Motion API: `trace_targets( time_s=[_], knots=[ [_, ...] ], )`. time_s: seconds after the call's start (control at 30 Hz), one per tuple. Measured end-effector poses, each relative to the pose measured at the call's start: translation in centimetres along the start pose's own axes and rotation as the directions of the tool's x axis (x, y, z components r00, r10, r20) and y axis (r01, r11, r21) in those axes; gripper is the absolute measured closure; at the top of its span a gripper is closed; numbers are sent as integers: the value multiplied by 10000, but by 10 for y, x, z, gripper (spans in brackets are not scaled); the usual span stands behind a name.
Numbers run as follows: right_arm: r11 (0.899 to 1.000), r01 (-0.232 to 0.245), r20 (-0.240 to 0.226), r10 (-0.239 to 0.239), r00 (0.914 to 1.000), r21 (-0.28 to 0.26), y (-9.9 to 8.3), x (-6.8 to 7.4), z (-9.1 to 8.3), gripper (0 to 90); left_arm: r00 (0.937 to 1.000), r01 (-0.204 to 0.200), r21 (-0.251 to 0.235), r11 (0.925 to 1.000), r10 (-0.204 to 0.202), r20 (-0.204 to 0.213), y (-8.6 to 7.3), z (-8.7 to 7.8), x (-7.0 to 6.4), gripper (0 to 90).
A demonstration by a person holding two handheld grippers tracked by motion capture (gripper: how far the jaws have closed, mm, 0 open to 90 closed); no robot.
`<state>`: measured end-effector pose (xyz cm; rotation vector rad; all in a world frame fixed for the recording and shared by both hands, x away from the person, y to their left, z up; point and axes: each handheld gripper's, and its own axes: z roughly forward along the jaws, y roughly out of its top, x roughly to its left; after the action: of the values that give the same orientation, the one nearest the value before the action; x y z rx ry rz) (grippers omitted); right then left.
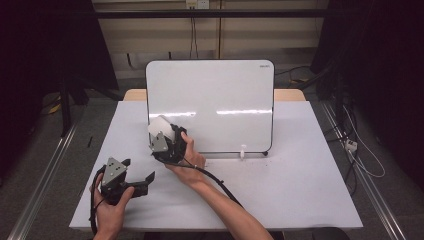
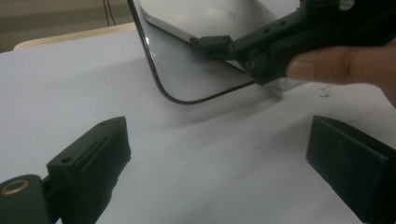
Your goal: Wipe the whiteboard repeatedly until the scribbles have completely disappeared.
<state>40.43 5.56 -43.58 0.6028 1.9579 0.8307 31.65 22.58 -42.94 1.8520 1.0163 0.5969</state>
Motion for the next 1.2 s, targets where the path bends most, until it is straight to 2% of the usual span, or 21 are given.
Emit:
trace_targets(
  time_s=[0.13, 0.23, 0.3, 0.4, 0.5, 0.53, 0.6, 0.73, 0.83, 1.03, 1.2],
  knots=[
    [9997, 224, -119, -225, 9997, -41, 0, 3, 0, 316, 10000, -40, -27, 10000, 40, 16, 0, 0, -1, 61],
    [9998, 167, -249, -169, 9995, -78, -1, 1, -2, 315, 10000, -14, -3, 10000, 14, 23, 0, 1, -1, 61],
    [9990, 448, -381, -450, 9983, -39, -4, 1, -5, 316, 10000, -25, -13, 10000, 25, 13, 0, 0, 0, 61],
    [9988, 482, -442, -480, 9979, 18, -12, -3, -9, 316, 10000, -11, -1, 10000, 11, 5, 0, 0, 0, 61],
    [9995, 305, -349, -301, 9989, 124, -20, -15, -14, 315, 10000, -8, -20, 10000, 8, -12, 0, -1, 0, 61],
    [10000, 65, -402, -63, 9992, 52, -23, -22, -16, 316, 10000, -10, -25, 10000, 10, -16, 0, -1, 0, 61],
    [9998, -34, -98, 36, 9999, 213, -26, -33, -19, 316, 10000, -4, -14, 10000, 4, -21, -1, -1, 0, 61],
    [9983, -487, 151, 483, 9987, 319, -33, -55, -24, 316, 10000, -32, -10, 10000, 32, -35, 0, 0, 0, 62],
    [9954, -918, 286, 910, 9954, 283, -33, -66, -24, 316, 10000, -60, -7, 10000, 60, -51, 0, -1, 0, 61],
    [9928, -1180, 516, 1168, 9918, 208, -23, -69, -18, 316, 10000, -23, 19, 10000, 23, -17, 0, 1, 0, 61],
    [9917, -1282, 678, 1273, 9895, 84, -13, -64, -12, 316, 10000, -19, -3, 10000, 19, -16, 0, 0, 0, 61]
  ],
)
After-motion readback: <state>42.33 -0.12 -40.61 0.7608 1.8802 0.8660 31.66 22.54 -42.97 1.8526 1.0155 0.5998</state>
